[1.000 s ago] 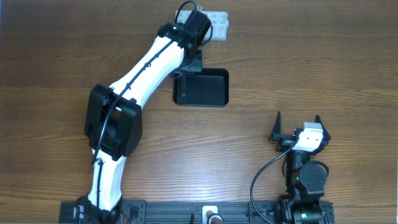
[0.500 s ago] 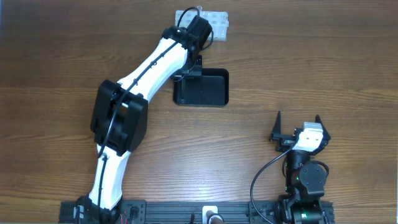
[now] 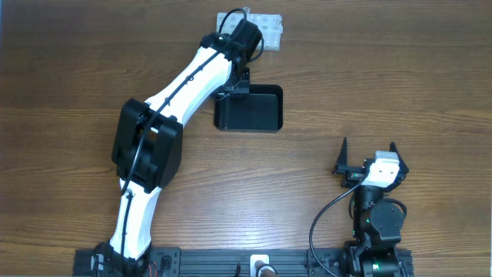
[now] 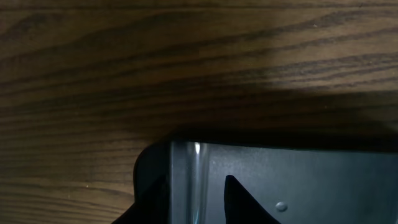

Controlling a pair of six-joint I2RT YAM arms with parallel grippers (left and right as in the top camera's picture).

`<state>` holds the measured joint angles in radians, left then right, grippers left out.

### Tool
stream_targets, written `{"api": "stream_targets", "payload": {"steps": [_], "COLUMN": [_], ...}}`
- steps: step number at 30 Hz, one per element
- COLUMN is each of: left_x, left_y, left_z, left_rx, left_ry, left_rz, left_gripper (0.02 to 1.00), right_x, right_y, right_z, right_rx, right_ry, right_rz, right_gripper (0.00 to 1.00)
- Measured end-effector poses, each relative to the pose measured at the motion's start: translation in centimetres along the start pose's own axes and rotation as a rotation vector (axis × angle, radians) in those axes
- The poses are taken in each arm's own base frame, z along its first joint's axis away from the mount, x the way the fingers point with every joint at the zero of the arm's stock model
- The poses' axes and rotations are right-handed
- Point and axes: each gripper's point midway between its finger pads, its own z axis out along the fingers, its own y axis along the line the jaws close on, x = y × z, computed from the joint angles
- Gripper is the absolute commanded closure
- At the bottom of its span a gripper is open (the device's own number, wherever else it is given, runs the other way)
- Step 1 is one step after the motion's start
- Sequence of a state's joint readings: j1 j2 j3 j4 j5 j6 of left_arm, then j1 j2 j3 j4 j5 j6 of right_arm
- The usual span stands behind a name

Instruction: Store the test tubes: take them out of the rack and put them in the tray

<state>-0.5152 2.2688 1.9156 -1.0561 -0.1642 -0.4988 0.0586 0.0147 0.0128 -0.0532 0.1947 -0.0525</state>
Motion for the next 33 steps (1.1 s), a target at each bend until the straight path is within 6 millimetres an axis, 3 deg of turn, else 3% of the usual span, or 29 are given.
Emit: {"api": "stream_targets", "payload": {"steps": [3,7,9,12,16,18,21,27,33], "left_x": [-0.3,-1.6,-3.1,-6.5,-12.9,-14.9,-16.4,-18.1,-20.0], "left_y": [-0.1,-0.2,-0.3,-0.9,-2.5,-2.9,-3.1,-2.4,-0.9], "left_z": [0.0,-0.3,-1.3,-4.0,-10.0,-12.7,-14.7,-14.7,-11.1], "left_rx": [0.003,0.002,0.008,0.041,0.125,0.144,0.145,0.133,0.171], "left_ry": [-0.014,-0.070,-0.132,-0.277,-0.567,-0.676,-0.767,-0.820,-0.803], "left_rz": [-0.002,-0.009,-0.026,-0.052,-0.028,0.003,0.048,0.093,0.112], "left_gripper": [0.671,0.518,0.492,0.485,0.465,0.441,0.411,0.380,0.369], "right_x": [0.0,0.0,0.0,0.0,0.0,0.0,0.0,0.0,0.0], "right_y": [0.0,0.0,0.0,0.0,0.0,0.0,0.0,0.0,0.0], "right_z": [0.0,0.0,0.0,0.0,0.0,0.0,0.0,0.0,0.0], "right_rx": [0.000,0.000,0.000,0.000,0.000,0.000,0.000,0.000,0.000], "right_ry": [0.000,0.000,0.000,0.000,0.000,0.000,0.000,0.000,0.000], "right_rz": [-0.001,0.000,0.000,0.000,0.000,0.000,0.000,0.000,-0.001], "right_gripper": [0.009,0.007,0.007,0.009,0.009,0.009,0.007,0.009,0.009]}}
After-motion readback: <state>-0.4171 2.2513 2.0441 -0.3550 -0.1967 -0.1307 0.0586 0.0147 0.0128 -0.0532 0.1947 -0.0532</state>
